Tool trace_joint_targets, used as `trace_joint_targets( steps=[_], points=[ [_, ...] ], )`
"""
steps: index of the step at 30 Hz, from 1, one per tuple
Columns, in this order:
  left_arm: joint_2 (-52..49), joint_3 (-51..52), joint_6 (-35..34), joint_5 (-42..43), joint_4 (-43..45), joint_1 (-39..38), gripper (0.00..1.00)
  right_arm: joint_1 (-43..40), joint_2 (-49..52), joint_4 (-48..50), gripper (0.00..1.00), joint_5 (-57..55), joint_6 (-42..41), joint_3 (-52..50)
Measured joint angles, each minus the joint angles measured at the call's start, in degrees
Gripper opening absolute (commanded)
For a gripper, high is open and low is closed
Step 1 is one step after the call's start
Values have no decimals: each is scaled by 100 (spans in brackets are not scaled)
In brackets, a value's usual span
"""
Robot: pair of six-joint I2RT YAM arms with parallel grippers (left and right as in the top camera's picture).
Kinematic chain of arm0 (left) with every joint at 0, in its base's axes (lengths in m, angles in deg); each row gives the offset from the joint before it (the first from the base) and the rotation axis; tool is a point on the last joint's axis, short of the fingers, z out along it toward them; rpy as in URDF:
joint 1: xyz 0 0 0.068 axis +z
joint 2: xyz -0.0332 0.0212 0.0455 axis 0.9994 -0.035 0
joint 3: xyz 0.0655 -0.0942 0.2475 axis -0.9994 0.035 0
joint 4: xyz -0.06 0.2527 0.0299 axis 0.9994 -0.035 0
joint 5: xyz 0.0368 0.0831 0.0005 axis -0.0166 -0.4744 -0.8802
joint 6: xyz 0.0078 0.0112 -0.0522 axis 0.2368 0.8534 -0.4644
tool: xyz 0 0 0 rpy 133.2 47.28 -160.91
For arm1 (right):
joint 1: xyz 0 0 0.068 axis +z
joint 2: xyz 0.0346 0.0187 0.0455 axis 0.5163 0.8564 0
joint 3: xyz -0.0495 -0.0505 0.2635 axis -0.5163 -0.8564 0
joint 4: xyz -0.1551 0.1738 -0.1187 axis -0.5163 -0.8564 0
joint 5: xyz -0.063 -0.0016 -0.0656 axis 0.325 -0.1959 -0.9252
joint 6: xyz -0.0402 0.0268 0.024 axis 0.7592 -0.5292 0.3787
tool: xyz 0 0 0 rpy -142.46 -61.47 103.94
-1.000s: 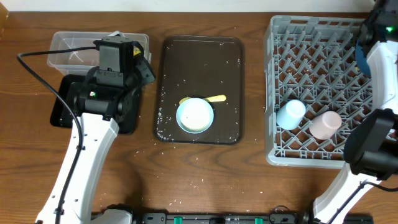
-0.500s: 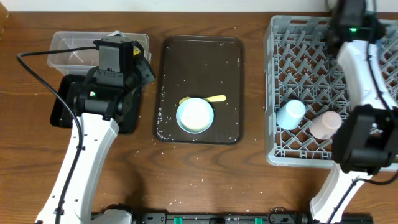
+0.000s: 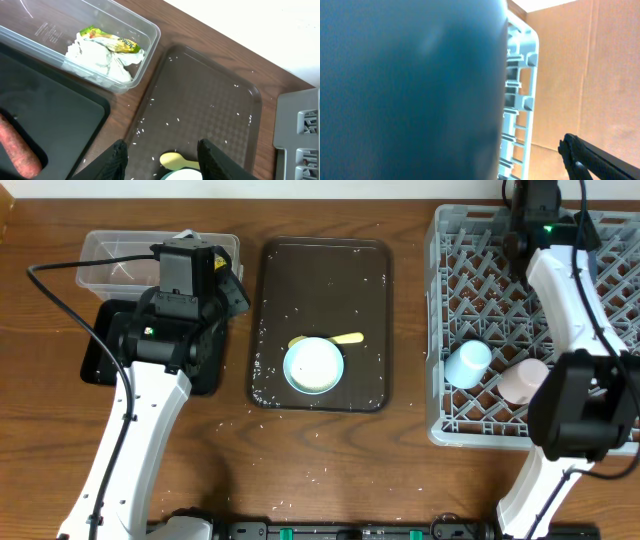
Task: Sort waste into correct bins and load items into the dishwasher rack
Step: 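Carry blue bowl right and set it upside down in rack, then reach left gripper to light-blue rice bowl and grasp its rim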
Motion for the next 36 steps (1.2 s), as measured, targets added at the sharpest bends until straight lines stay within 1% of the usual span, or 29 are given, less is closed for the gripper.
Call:
trace_joint_targets(
  steps=[2,5,8,11,15,19,23,26,31,36],
  points=[
    [0,0,0,-2,2,0,48,0,-293,-83,99,323,-109,-4],
    [0,0,0,0,-2,0,48,0,-962,-319,99,1102,-310,-4],
    [0,0,0,0,-2,0,48,0,-1681,-614,99,2205,-428,2],
    [0,0,0,-2,-33,0,48,0,-2131,-822,99,3362,-538,15],
    [0,0,0,0,-254,0,48,0,-2341,-944,98,4968,-809,22],
    [0,0,15,28,-557,0,48,15,-2288,-1178,95,5910,-1200,20],
    [0,0,223,450,-584,-15,48,57,-2208,-1338,93,6339,-1493,2],
    [0,0,365,695,-584,-223,48,59,-2105,-1449,93,6465,-1628,0],
    [-144,0,769,863,-577,-1123,48,57,-1967,-1602,94,6258,-1733,-17],
    [-732,0,1047,802,-535,-1943,48,-59,-1954,-1770,94,6017,-1823,-20]
  ],
)
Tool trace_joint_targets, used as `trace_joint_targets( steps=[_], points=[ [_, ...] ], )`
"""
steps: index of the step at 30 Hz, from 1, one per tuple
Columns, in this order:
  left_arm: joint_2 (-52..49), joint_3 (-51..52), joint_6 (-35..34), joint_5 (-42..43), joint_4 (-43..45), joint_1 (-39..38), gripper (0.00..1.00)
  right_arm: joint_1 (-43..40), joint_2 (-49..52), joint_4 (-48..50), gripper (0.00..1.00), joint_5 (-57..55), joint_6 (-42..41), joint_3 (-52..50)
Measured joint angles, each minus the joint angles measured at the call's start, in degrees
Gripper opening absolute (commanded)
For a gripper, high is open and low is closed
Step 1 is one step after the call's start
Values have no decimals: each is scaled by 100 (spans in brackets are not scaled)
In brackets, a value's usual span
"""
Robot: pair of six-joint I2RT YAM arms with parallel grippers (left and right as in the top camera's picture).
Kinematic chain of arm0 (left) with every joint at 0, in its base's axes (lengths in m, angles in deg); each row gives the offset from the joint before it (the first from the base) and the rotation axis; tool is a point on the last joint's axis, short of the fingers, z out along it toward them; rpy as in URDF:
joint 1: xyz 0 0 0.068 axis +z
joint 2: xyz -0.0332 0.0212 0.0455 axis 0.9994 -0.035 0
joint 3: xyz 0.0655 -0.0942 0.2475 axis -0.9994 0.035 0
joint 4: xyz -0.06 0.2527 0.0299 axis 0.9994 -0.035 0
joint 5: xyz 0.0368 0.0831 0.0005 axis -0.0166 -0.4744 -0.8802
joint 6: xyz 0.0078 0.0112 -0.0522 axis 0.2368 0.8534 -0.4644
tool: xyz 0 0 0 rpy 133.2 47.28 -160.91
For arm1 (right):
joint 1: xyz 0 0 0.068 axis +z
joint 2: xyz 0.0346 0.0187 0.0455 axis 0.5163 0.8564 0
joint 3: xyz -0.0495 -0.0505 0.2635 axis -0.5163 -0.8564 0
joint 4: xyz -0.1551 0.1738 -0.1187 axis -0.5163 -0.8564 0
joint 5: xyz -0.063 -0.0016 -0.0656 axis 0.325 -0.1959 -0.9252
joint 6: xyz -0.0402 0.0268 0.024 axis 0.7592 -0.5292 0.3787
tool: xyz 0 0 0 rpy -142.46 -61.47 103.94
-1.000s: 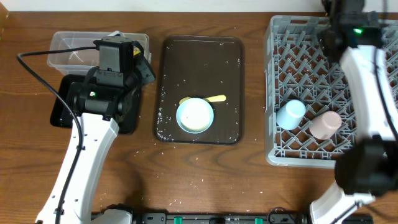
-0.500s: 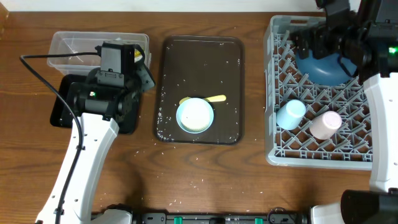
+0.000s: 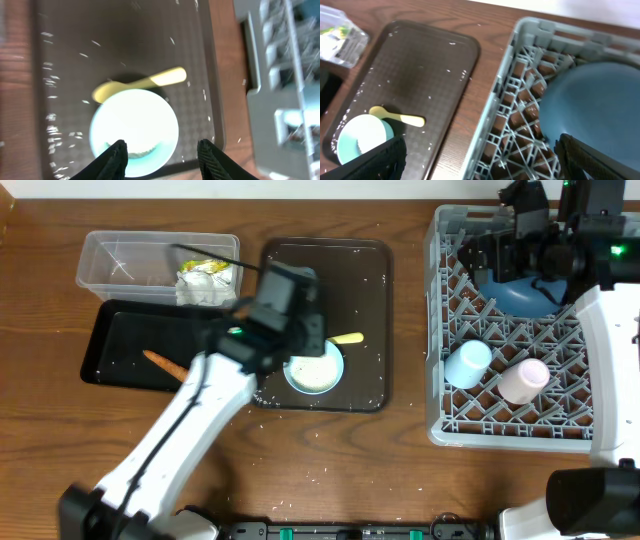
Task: Sort waste into correct bins and load items into the dishwasher rack
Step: 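Reach left gripper to light-blue rice bowl and grasp its rim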
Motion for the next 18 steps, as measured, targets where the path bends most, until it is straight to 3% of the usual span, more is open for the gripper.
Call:
trace_joint_targets(
  steps=[8,18],
  points=[
    [-1126,0,291,-98,280,-619,47,-621,0,-269,93,-138,-345,0],
    [-1624,0,503,-319,354,-793,40,-717,0,-382,93,-151,-437,0]
  ],
)
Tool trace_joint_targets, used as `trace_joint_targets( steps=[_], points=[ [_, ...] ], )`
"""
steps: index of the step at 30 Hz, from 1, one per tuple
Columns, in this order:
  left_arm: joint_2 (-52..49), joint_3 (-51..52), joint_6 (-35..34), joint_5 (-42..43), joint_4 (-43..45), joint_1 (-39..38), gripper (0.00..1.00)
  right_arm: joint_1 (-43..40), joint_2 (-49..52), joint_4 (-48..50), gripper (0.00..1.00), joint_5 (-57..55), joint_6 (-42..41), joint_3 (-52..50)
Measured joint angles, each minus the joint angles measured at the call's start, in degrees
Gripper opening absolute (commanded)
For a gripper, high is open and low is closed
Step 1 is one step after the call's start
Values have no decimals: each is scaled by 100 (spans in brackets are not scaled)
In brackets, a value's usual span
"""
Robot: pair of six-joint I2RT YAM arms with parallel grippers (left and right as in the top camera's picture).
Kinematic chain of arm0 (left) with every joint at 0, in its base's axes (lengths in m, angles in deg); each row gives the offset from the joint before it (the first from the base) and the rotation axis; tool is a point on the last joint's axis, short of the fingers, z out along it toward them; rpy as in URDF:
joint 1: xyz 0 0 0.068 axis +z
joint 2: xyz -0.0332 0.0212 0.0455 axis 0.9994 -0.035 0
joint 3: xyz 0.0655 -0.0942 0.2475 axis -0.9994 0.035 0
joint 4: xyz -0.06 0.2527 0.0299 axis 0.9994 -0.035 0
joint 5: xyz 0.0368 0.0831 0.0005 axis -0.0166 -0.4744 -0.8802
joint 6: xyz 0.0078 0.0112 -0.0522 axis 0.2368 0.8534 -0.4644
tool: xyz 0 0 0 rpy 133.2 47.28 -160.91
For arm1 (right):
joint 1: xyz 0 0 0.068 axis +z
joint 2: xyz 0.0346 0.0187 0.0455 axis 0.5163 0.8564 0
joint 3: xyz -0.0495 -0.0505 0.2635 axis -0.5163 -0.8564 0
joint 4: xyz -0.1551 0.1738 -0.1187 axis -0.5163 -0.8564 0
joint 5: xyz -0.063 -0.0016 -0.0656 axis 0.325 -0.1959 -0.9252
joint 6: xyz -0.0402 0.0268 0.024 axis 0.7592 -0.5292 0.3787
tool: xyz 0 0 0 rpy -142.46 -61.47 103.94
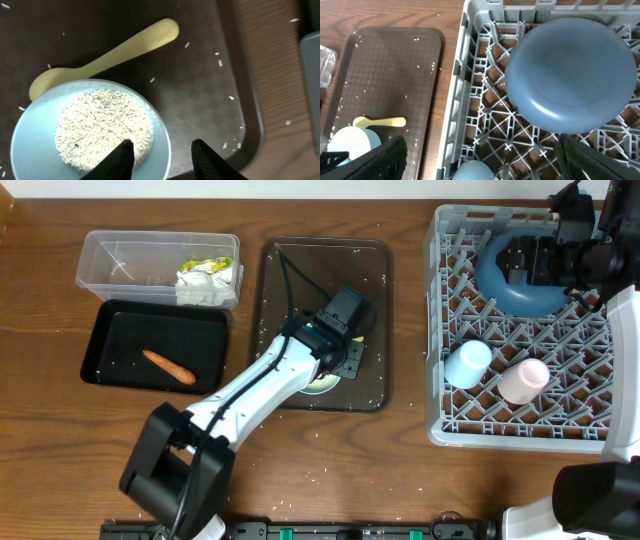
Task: Sort waste into correct bins and load items into the dishwasher rack
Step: 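Reach left gripper to light-blue rice bowl and grasp its rim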
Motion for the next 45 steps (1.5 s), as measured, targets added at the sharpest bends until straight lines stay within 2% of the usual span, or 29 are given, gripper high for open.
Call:
trace_joint_targets(
  steps=[10,20,25,33,35,37,38,45],
  points=[
    [-492,0,0,-17,2,-20,40,0,0,-90,93,0,-17,0],
    [-503,0,22,-138,50,-278,34,0,0,-92,93,0,-17,0],
    [-542,7,22,-236,55,-282,24,0,0,-94,93,0,-17,0],
    [-638,9,66,-293,63,-284,22,0,0,-140,91,0,-20,0],
    [-719,9,57,-315,72,-284,19,0,0,-162,91,0,-20,0],
    [-796,15,48,-317,76,-282,8,0,0,-170,91,0,-20,0],
    [-815,20,61,-334,76,-284,6,0,0,-173,91,0,-20,0],
    [-782,22,83,-420,-7,-284,6,0,0,-168,92,0,-20,0]
  ],
)
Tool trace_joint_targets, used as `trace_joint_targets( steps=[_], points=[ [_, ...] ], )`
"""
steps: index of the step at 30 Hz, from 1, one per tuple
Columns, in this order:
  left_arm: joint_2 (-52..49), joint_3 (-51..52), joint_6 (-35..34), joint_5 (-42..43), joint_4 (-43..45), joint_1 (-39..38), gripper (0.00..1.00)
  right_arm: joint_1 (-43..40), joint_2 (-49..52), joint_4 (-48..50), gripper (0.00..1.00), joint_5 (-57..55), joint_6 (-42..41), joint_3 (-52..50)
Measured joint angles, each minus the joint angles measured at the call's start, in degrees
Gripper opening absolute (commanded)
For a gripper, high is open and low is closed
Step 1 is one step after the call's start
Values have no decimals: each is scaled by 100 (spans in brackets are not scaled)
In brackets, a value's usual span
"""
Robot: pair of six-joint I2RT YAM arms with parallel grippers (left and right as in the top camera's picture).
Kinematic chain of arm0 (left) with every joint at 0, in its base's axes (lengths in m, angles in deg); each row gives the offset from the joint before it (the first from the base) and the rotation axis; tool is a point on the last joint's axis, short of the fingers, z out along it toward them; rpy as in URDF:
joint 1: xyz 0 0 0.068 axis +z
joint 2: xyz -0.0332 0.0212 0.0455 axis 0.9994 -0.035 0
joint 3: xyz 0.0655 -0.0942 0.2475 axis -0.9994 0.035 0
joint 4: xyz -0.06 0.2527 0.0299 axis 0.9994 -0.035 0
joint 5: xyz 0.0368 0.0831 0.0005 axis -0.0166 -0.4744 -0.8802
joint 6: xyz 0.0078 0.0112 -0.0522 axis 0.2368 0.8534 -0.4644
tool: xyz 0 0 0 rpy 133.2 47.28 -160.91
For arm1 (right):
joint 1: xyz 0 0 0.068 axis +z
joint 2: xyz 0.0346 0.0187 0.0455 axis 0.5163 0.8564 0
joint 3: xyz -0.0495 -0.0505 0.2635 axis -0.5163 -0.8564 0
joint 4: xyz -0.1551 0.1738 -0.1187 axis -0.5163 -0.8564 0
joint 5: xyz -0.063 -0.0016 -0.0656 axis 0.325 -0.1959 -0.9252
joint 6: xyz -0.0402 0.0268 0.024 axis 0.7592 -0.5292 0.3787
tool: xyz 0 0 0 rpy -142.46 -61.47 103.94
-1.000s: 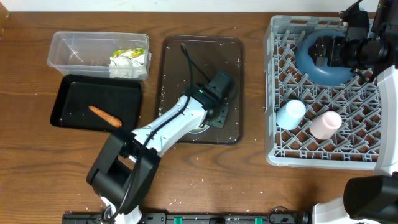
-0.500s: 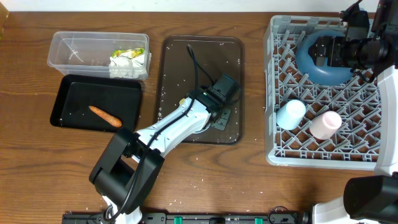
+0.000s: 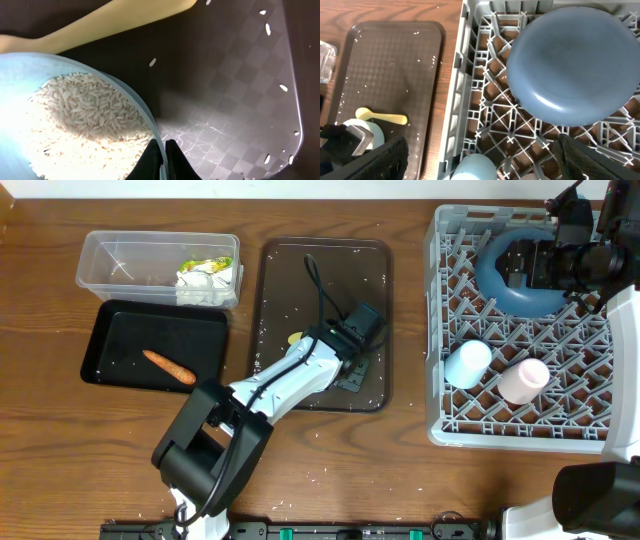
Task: Sort waste into correct bins and load items into the dishwasher rack
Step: 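Reach left gripper to light-blue rice bowl and grasp its rim, then carry rice bowl with left gripper over the black tray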
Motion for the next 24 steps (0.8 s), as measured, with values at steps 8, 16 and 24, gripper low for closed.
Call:
trace_joint_targets(
  steps=[8,16,24],
  points=[
    [590,-2,-48,63,-223,240,6,0,0,20,92,0,2,0],
    [1945,-39,-258,420,-505,1888,6,0,0,37,92,0,-24,0],
    [2186,-105,-304,1762,-601,4210,6,0,0,20,92,0,-42,0]
  ],
)
